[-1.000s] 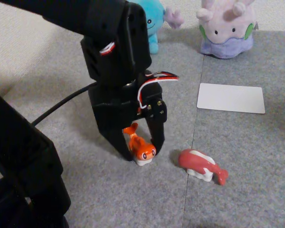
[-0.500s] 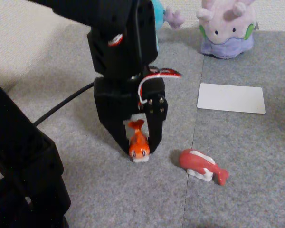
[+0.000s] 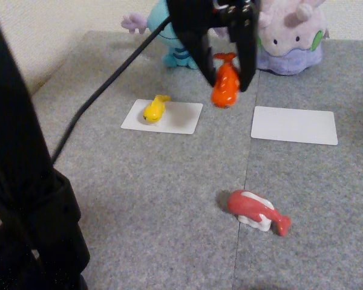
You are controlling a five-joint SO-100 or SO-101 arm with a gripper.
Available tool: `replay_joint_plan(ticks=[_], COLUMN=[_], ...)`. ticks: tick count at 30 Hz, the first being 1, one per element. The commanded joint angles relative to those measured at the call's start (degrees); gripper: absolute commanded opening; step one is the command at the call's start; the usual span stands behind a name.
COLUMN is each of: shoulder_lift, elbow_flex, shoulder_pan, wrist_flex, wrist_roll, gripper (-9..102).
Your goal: Wooper wants to eat egg sudhi, and Goomy wants to eat shrimp sushi
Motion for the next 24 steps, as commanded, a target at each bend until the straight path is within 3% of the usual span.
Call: replay_joint_plan(ticks=[1, 12, 24], shoulder_lift=[-4.83, -22.94, -34.37], elbow_flex=[-9.84, -30.15, -33.31], shoulder_pan=[1.23, 1.32, 3.43], wrist_flex=[-1.05, -4.04, -9.32], wrist_roll=[-0.53, -2.2, -3.43], gripper=[1, 1, 1])
